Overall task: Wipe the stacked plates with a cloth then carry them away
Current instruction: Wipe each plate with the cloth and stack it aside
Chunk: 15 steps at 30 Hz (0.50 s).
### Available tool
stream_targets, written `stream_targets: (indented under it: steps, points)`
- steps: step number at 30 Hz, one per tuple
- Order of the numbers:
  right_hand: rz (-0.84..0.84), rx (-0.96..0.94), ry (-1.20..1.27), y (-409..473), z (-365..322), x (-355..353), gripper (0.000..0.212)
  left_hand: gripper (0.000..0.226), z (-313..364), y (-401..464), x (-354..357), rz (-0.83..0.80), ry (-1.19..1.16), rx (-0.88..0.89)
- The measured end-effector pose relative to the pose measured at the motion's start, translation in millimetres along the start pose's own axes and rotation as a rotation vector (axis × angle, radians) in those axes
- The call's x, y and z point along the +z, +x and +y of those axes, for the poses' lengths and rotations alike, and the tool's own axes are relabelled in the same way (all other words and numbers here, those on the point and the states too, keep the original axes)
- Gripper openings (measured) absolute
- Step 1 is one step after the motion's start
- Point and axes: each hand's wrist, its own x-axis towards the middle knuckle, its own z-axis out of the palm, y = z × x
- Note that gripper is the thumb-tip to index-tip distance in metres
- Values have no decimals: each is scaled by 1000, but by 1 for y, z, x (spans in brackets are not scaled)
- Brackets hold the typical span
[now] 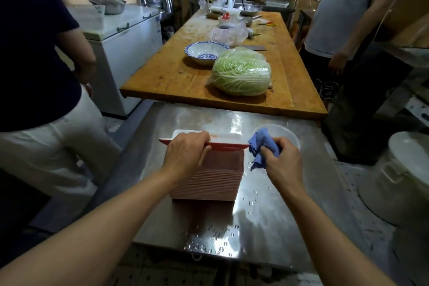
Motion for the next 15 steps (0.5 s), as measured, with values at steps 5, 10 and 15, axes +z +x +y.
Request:
stream_targets:
  steps: [5,10,15]
  points:
    - [103,-114,128,-6,-37,-5,9,15,4,10,-43,81,-133,-173]
    - [141,-421,79,-23,-91,3,26,20,1,-10,-84,93,-554,-394]
    - [-37,-626,-80,-51,-129,43,36,20,-4,-40,-100,10,-782,-530]
